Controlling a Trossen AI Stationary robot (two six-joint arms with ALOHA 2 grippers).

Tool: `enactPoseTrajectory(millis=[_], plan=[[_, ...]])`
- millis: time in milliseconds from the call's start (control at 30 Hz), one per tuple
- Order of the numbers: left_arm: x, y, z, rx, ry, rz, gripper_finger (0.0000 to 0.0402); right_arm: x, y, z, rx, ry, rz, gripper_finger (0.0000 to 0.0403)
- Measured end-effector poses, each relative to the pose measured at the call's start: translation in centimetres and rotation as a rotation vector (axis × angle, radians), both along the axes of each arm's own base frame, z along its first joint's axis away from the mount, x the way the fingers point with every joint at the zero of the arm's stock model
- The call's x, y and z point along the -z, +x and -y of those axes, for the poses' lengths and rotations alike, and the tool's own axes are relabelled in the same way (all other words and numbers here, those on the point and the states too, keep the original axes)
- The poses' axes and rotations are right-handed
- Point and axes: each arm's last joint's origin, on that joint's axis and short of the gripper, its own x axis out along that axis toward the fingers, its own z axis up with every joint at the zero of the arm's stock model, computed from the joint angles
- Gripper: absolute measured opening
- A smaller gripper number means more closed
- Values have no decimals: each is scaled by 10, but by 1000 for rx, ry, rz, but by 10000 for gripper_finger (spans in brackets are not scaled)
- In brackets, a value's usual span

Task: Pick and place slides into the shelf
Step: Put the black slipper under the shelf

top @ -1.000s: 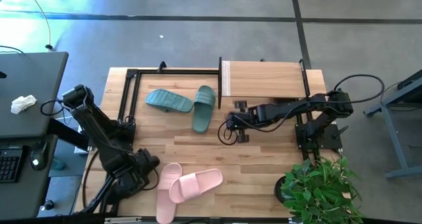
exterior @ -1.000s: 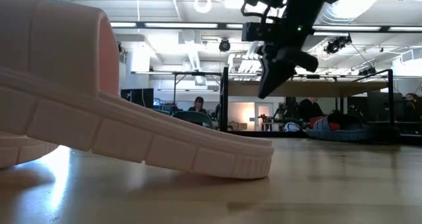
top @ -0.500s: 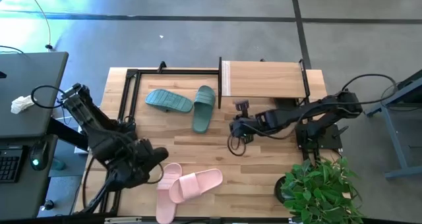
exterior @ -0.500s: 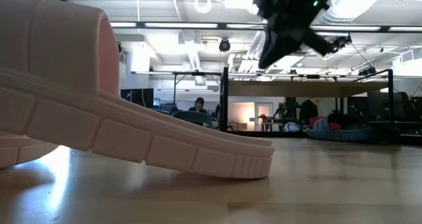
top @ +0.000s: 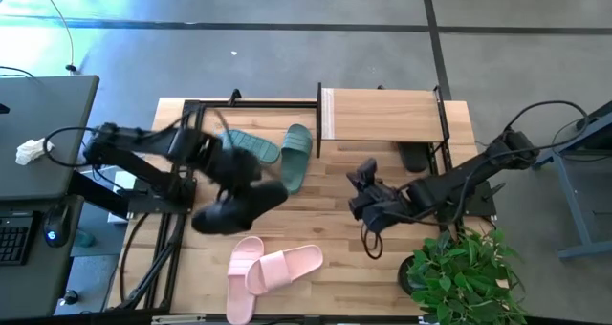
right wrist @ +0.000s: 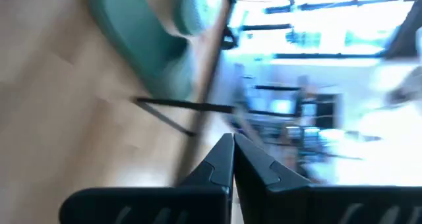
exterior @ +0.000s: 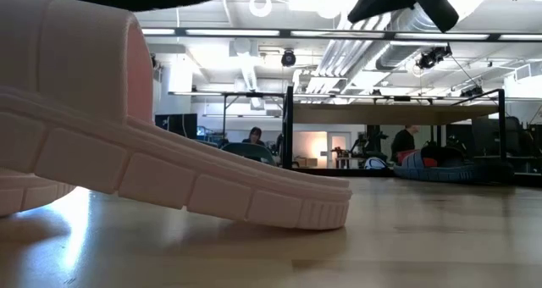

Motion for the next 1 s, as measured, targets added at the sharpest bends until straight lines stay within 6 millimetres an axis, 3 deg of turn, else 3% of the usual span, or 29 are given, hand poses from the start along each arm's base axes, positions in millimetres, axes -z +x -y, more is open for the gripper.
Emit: enactPoseTrajectory(millis=[133, 400, 733, 1000], plan=[[1, 9, -37, 31, -76, 68, 66, -3, 3, -1, -56, -182, -101, 0], [28, 31, -92, 162, -281, 131, 66, -22, 25, 10, -141, -312, -95, 0], [48, 31, -132, 213, -395, 179, 65, -37, 37, 3, -412, -286, 18, 0], [46, 25, -144, 220, -458, 252, 65, -13, 61, 6, -505, -388, -95, 10]])
